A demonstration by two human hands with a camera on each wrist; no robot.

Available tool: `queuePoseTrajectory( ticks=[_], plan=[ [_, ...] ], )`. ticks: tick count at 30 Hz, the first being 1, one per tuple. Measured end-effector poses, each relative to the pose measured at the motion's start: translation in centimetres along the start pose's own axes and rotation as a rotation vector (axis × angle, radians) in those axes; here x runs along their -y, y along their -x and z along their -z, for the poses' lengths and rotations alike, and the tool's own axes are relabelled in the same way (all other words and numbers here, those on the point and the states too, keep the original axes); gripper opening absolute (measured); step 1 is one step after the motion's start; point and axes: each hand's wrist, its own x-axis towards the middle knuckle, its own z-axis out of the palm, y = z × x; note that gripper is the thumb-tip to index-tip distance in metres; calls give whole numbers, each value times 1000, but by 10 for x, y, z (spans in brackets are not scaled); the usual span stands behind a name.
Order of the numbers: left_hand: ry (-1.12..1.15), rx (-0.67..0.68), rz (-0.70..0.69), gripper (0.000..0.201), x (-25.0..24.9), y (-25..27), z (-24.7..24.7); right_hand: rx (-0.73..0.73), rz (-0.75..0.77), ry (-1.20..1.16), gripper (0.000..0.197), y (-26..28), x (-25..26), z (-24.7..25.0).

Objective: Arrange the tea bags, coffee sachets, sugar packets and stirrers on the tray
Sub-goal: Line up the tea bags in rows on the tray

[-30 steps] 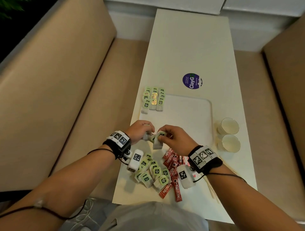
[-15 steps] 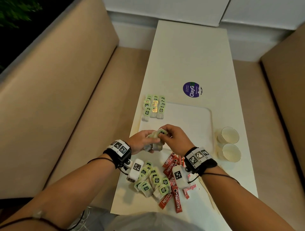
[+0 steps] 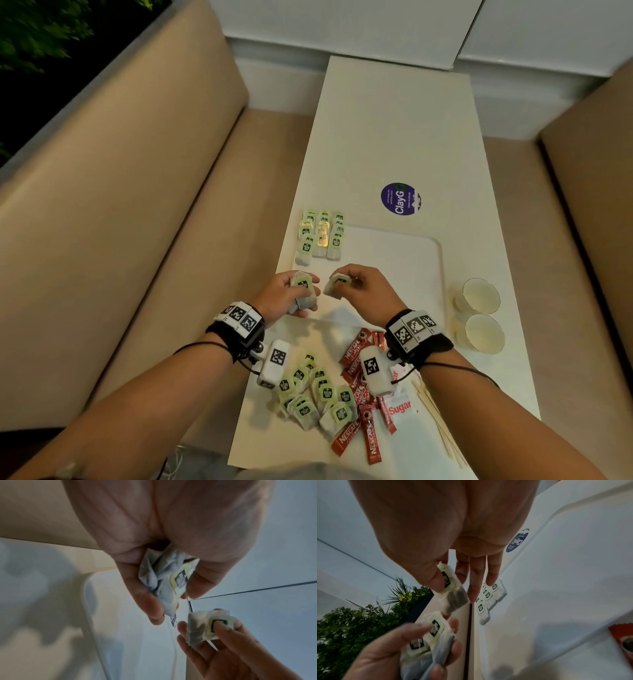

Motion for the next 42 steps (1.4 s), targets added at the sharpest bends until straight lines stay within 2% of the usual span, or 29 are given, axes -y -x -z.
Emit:
queuePoseTrajectory(
  ticks=[4, 8, 10, 13, 18, 24, 31, 33, 38, 42],
  plan=[
    [-88, 15, -32, 16, -1, -4, 0, 44, 3, 22, 12, -6, 3, -4],
    [-168, -2, -36, 11, -2, -13, 1, 6, 9, 0, 7, -15, -3, -11],
    [-157, -24, -32, 10, -3, -16, 3, -42, 10, -12, 16, -19, -6, -13],
    [-100, -37, -39, 10, -8, -21, 7, -79, -14, -47, 40, -24, -13, -15],
    [-63, -69, -32, 12, -18, -30, 12, -38, -86, -51, 15, -29, -27, -19],
    [-99, -105, 7, 10, -20, -46, 19, -106, -124, -47, 14, -50, -32, -22],
    [-76, -205, 111, 9, -13, -69, 29, -206, -283, 18, 18, -86, -53, -23],
    [-71, -205, 127, 10, -10, -73, 30, -202, -325, 44, 17, -95, -59, -24],
    [-97, -204, 149, 27, -5, -82, 34, -152, -358, 92, 32, -111, -65, -32],
    [-109, -216, 161, 26, -1, -90, 38, -147, -383, 104, 29, -120, -68, -34]
  ],
)
